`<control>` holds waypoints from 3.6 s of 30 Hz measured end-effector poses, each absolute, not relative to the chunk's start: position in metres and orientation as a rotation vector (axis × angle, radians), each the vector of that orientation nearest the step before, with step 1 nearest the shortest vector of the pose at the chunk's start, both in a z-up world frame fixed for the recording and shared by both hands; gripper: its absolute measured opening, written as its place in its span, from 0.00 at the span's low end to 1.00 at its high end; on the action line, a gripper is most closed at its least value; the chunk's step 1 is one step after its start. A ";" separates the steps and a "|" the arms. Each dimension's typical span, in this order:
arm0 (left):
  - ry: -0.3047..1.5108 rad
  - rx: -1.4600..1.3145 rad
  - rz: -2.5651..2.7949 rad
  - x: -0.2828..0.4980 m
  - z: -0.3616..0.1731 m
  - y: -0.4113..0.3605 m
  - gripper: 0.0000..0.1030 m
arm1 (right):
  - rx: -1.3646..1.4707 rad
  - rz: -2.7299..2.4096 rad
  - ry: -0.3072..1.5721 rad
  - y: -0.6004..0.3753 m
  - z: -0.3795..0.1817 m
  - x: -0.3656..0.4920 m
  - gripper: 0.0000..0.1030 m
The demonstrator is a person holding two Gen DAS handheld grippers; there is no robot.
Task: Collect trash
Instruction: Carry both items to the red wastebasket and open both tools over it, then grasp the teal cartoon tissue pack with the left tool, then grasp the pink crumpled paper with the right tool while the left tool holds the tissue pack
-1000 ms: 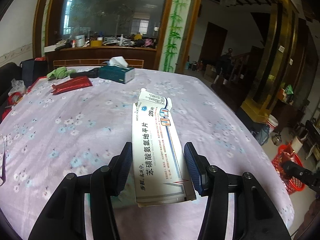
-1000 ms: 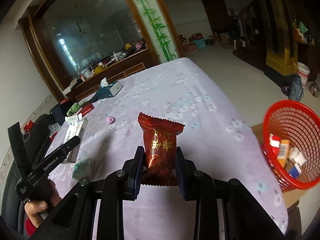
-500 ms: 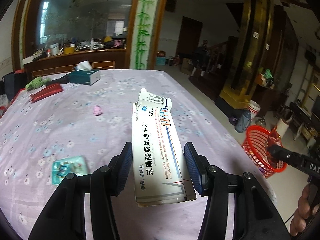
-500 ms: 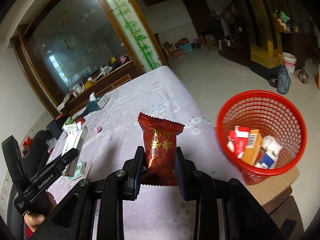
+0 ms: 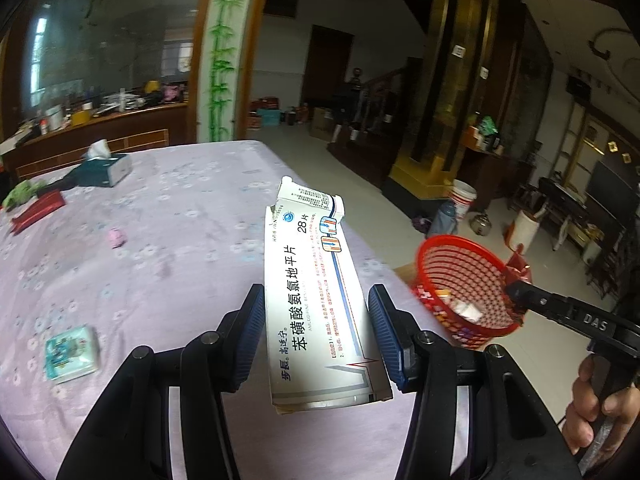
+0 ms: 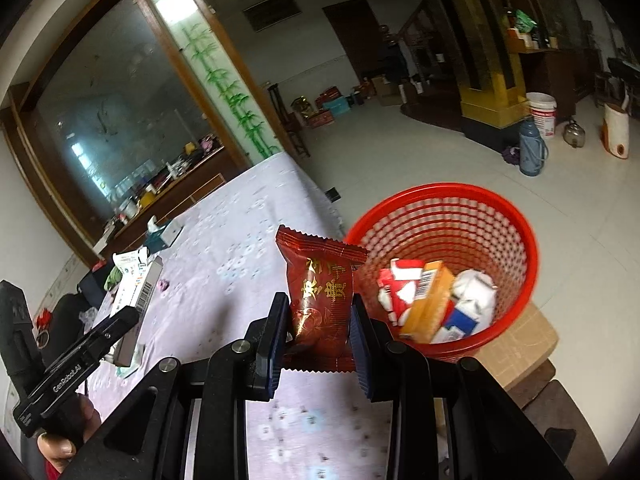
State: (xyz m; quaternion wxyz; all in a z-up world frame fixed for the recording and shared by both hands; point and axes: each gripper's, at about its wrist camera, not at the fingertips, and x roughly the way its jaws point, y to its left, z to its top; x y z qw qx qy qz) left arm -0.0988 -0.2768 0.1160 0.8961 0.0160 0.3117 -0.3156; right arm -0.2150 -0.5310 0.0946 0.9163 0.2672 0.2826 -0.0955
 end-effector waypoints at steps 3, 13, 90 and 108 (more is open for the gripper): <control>0.659 0.038 -0.701 -0.101 0.119 -0.294 0.50 | 0.559 -0.232 0.563 -0.551 0.098 -0.224 0.31; 0.699 0.061 -0.901 -0.111 0.125 -0.381 0.50 | 0.630 -0.329 0.538 -0.617 0.096 -0.237 0.31; 1.060 0.001 -0.561 0.017 0.020 -0.065 0.69 | 0.422 0.147 0.788 -0.413 0.079 -0.147 0.52; 0.964 0.071 -0.316 -0.014 0.011 -0.089 0.41 | 0.396 0.181 0.800 -0.395 0.085 -0.136 0.52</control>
